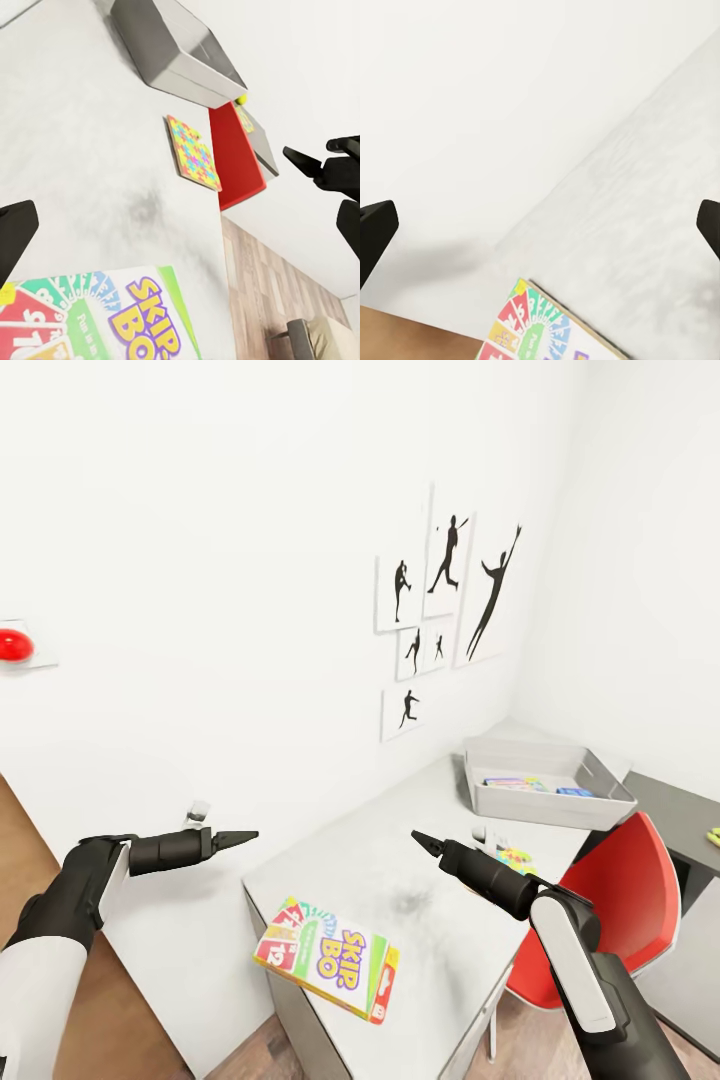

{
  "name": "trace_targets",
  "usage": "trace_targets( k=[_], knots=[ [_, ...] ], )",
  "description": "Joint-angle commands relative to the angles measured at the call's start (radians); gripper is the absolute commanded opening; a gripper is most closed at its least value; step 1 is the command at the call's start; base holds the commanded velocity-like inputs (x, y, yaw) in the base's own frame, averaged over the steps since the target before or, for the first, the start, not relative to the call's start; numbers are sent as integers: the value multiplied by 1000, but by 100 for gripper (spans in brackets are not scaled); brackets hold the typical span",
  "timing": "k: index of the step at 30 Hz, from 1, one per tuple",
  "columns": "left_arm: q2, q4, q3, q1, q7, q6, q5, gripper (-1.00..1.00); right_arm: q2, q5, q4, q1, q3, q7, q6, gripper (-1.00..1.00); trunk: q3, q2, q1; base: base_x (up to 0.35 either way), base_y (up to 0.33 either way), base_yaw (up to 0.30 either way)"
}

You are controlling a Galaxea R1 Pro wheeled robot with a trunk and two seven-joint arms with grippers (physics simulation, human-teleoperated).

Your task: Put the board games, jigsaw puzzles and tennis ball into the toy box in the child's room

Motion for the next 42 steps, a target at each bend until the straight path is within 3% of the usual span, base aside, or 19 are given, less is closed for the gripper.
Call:
trace_targets(
  k=[1,16,21,24,32,42],
  knots=[
    [0,0,1,-1,-5,10,-3,100,0,3,0,-1,0,3,4,100,-2,-1,0,0,7,0],
    [0,0,1,-1,-4,10,-5,100,-1,3,-1,-1,-4,3,4,100,-2,-1,0,0,1,0],
    [2,0,0,-1,-3,10,-6,100,-2,2,-2,0,-35,16,5,100,-2,-1,0,0,0,0],
    [6,0,-1,-1,5,10,-15,100,-2,2,-1,2,-71,69,9,100,-2,-1,0,0,0,0],
    [7,0,0,-1,37,13,-47,100,-2,2,1,9,-114,135,13,100,-2,-1,0,0,0,-5],
    [6,20,2,-1,53,16,-52,100,-2,2,1,19,-127,146,15,100,-2,-1,0,0,0,-73]
  ],
)
